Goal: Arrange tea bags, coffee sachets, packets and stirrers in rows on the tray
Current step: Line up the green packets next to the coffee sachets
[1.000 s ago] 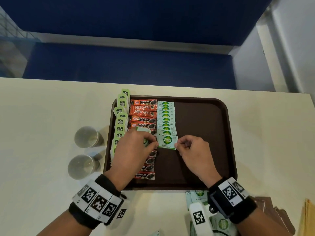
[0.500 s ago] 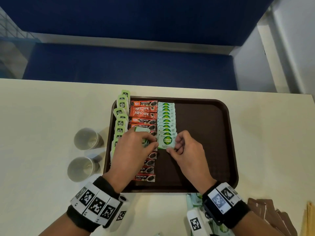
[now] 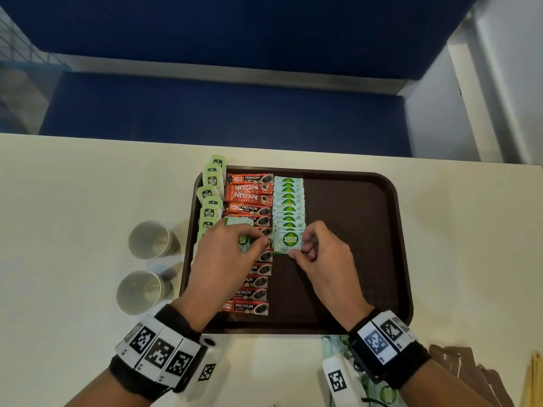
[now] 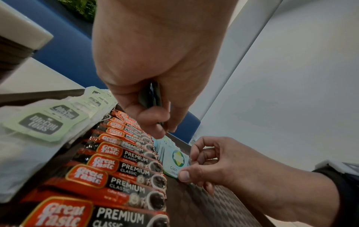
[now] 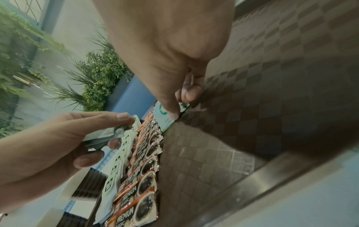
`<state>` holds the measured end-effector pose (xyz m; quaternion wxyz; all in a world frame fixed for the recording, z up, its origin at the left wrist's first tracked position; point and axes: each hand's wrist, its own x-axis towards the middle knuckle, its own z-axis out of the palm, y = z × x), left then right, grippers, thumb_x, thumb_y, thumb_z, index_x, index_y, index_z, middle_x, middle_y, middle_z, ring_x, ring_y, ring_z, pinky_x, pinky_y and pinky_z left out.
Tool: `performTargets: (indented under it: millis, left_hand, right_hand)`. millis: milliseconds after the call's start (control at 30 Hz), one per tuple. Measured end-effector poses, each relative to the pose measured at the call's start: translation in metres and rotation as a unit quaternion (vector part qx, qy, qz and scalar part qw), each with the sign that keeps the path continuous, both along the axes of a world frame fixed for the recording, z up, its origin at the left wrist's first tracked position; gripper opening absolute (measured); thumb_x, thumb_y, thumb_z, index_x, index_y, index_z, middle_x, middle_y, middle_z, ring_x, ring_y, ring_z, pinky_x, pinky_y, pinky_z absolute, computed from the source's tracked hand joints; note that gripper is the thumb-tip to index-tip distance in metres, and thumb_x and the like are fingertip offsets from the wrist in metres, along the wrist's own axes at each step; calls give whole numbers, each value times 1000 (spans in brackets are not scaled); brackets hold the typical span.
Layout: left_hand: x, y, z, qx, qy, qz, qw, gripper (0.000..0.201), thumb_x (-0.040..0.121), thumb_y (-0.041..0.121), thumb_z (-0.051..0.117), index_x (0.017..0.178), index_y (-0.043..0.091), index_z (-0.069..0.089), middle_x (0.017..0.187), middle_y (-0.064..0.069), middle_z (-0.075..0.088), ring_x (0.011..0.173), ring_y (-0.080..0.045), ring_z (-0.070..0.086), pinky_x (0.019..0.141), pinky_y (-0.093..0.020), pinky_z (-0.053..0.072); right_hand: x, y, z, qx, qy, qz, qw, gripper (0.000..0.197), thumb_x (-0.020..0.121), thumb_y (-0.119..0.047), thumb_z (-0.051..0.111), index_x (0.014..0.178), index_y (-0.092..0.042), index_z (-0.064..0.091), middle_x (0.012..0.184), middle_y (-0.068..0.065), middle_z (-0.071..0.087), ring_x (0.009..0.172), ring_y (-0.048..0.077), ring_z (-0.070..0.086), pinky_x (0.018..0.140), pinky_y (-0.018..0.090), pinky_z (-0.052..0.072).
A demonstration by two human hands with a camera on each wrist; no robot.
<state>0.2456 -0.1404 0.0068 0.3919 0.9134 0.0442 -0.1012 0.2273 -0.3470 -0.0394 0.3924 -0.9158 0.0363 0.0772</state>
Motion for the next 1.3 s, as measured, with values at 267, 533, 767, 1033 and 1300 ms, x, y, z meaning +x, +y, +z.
performTargets:
  millis: [267,533,767,1033,1300]
  left_hand:
    - [2,-1,2,-13,18,-7,1000,14,96,19,77,100,30,83,108,11,66,98,3,58,77,0,38]
    - [1,-3,24,-288,132,-8,949,44,99,9,76,131,38,73,113,0,76,71,-19,79,46,-34,61]
    - [3,-7,20,-267,131,-57,953,93,77,12,97,148,51,50,131,8,72,83,-15,80,65,-29,65]
    - [1,-4,28,-320,161,5,934,25,103,25,72,127,30,74,111,1,81,68,-27,80,40,-33,56]
    - [-2,-4,24,-263,162,18,951,13,102,26,75,113,32,75,109,4,80,59,-24,78,37,-29,50]
  right_hand:
    - [0,-1,3,23,23,-10,999,38,85,-23,90,96,-30,54,85,-10,61,77,11,60,68,29,56]
    - [-1,7,42,221,24,-44,974,18,95,-30,80,105,-23,67,91,-5,69,83,12,67,71,23,56]
    - [15,11,60,295,120,-36,947,18,96,-32,80,112,-26,77,108,-2,78,103,17,75,85,36,64]
    - [17,-3,64,323,130,-64,935,16,99,-18,75,114,-19,80,111,-3,82,103,16,78,72,25,58]
    - [7,-8,61,355,140,-83,921,29,97,-14,77,124,-13,65,103,9,82,101,23,80,92,47,65]
